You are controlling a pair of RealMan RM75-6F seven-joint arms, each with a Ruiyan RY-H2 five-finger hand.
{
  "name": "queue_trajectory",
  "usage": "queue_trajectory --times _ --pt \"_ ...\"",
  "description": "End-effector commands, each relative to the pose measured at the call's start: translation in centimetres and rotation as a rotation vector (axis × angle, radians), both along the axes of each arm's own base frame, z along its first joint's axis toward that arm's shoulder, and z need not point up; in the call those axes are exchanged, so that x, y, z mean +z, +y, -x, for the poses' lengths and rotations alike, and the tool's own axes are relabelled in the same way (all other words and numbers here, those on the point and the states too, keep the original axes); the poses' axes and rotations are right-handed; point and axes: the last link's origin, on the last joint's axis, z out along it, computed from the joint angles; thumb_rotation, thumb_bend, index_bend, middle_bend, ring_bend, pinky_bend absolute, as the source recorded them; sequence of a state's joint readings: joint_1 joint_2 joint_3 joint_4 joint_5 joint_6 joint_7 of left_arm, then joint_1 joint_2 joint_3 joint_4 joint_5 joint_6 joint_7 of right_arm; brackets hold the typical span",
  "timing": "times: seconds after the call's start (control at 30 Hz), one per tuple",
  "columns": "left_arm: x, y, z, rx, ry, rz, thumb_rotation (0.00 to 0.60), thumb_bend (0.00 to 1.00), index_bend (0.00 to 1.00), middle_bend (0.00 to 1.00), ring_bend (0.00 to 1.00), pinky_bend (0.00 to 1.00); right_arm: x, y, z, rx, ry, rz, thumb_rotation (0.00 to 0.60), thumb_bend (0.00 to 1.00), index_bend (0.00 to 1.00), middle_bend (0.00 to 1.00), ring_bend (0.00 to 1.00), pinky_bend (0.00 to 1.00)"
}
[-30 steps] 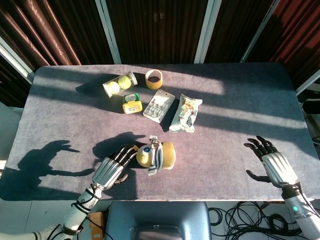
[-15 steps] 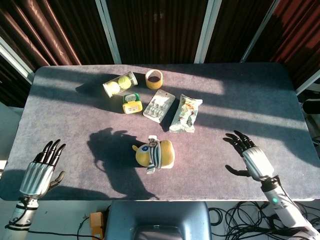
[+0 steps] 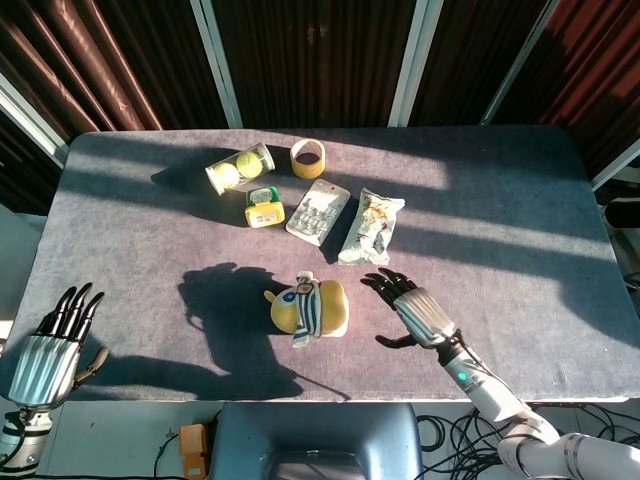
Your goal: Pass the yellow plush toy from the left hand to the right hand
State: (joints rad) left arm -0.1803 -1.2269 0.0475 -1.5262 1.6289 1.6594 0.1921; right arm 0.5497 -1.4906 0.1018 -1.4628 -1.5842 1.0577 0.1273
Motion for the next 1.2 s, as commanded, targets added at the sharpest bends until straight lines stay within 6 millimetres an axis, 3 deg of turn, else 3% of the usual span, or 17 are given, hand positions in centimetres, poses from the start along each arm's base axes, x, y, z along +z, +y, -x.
queue_trajectory --times 0.03,0.37,0.43,0.53,0.63,0.7,0.8,0.93,1.03,1.2 --pt "0.1 -0.1 0.0 0.0 -0.006 0.002 0.6 0.28 0.0 0.0 0.03 0.31 -2.7 -1.6 -2.7 0.02 0.014 -0.011 0.6 0.11 0.08 0.08 0.0 0.14" --pt "0.5 -0.3 0.1 -0.012 -0.031 0.004 0.6 0.28 0.0 0.02 0.03 0.31 -6.9 -2.2 -7.0 0.048 0.016 -0.012 0.6 0.11 0.07 0.08 0.0 0.15" --pt "0.6 -0.3 0.1 -0.011 -0.035 0.004 0.6 0.28 0.0 0.02 0.03 0.31 -7.6 -2.2 -7.5 0.036 -0.001 -0.026 0.6 0.11 0.07 0.08 0.01 0.18" --pt "0.7 -0.3 0.2 -0.005 -0.039 0.006 0.6 0.28 0.0 0.03 0.03 0.31 -8.6 -2.3 -8.2 0.02 -0.039 -0.045 0.6 0.11 0.11 0.09 0.1 0.31" --pt "0.8 -0.3 0.3 -0.003 -0.045 0.008 0.6 0.28 0.0 0.03 0.03 0.31 -9.4 -2.5 -8.5 0.035 -0.05 -0.012 0.6 0.11 0.24 0.25 0.32 0.57" --pt "0.8 -0.4 0.3 -0.003 -0.047 0.008 0.6 0.28 0.0 0.03 0.03 0.31 -9.6 -2.6 -8.4 0.047 -0.062 0.026 0.6 0.13 0.47 0.43 0.53 0.79" --pt "0.8 -0.4 0.3 -0.007 -0.048 0.012 0.6 0.28 0.0 0.03 0.03 0.31 -9.6 -2.6 -8.0 0.065 -0.075 0.076 0.6 0.21 0.74 0.59 0.7 0.96" --pt "0.8 -0.4 0.3 -0.008 -0.045 0.018 0.6 0.28 0.0 0.04 0.03 0.31 -8.1 -2.6 -7.4 0.103 -0.092 0.149 0.6 0.24 0.79 0.63 0.73 1.0" --pt "0.5 -0.3 0.2 -0.005 -0.04 0.027 0.6 0.28 0.0 0.04 0.03 0.31 -5.4 -2.1 -6.4 0.114 -0.13 0.195 0.6 0.24 0.79 0.63 0.73 1.0" --pt "0.1 -0.3 0.1 0.001 -0.019 0.053 0.6 0.28 0.0 0.04 0.03 0.31 0.8 -0.7 -3.2 0.109 -0.117 0.277 0.6 0.24 0.8 0.63 0.73 0.99"
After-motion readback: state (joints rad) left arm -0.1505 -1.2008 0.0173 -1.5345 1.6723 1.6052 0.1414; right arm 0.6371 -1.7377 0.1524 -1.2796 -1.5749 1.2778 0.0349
